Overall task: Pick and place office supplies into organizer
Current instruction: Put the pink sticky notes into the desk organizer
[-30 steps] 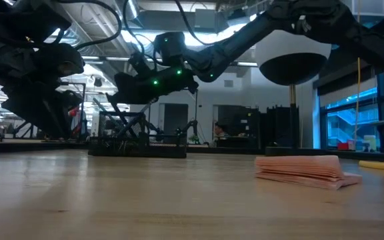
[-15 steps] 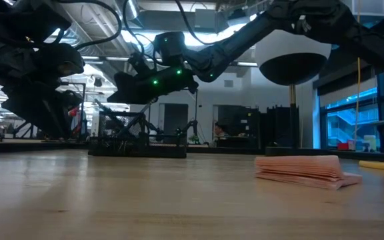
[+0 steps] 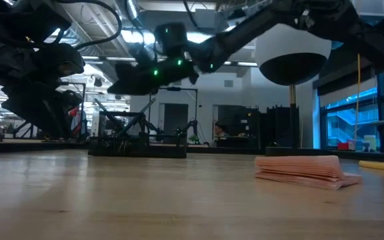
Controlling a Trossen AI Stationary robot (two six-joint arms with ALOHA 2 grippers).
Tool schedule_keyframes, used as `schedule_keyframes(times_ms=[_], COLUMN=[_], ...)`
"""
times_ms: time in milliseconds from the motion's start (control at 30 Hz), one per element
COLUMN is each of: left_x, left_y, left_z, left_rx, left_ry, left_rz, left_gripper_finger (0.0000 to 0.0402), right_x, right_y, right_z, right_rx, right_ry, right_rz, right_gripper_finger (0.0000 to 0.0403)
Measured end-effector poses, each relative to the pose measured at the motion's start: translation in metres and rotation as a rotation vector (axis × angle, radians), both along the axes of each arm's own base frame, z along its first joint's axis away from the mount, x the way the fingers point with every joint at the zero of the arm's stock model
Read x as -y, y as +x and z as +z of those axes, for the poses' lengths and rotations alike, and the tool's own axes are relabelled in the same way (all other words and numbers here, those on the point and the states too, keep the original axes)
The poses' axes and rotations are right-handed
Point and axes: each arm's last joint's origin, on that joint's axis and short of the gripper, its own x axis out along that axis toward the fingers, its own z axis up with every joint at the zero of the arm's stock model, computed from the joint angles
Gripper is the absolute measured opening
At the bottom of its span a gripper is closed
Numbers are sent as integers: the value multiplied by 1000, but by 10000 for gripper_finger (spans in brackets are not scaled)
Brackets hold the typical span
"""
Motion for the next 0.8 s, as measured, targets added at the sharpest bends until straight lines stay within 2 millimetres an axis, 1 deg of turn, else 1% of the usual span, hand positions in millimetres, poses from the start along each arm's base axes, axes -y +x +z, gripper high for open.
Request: schedule_keyframes(times_ms=[167,267,400,500,600,700,800], left_x=[0,0,0,0,0,0,0], left_y=[1,1,1,1,1,1,2], left_z=[0,1,1,1,1,1,2], left_rx=[7,8,9,11,17,19,30], left_ry=[0,2,5,5,-4,-19,-21], left_rz=[1,3,6,6,15,32,33], left_gripper_finger=[98,98,97,98,98,98,97], right_x=[-9,-18,-39,-58,-78,-101,-130], right_y=[-11,-23,-48,-69,-94,-115,-126], right_z=[30,51,86,106,115,111,105], right_rx=[-85,-164,-288,-397,-561,-765,-910], right_ry=[21,49,111,171,269,361,385], right_rz=[11,18,32,41,22,-17,-55], right_gripper_finger=[77,77,77,78,78,78,78])
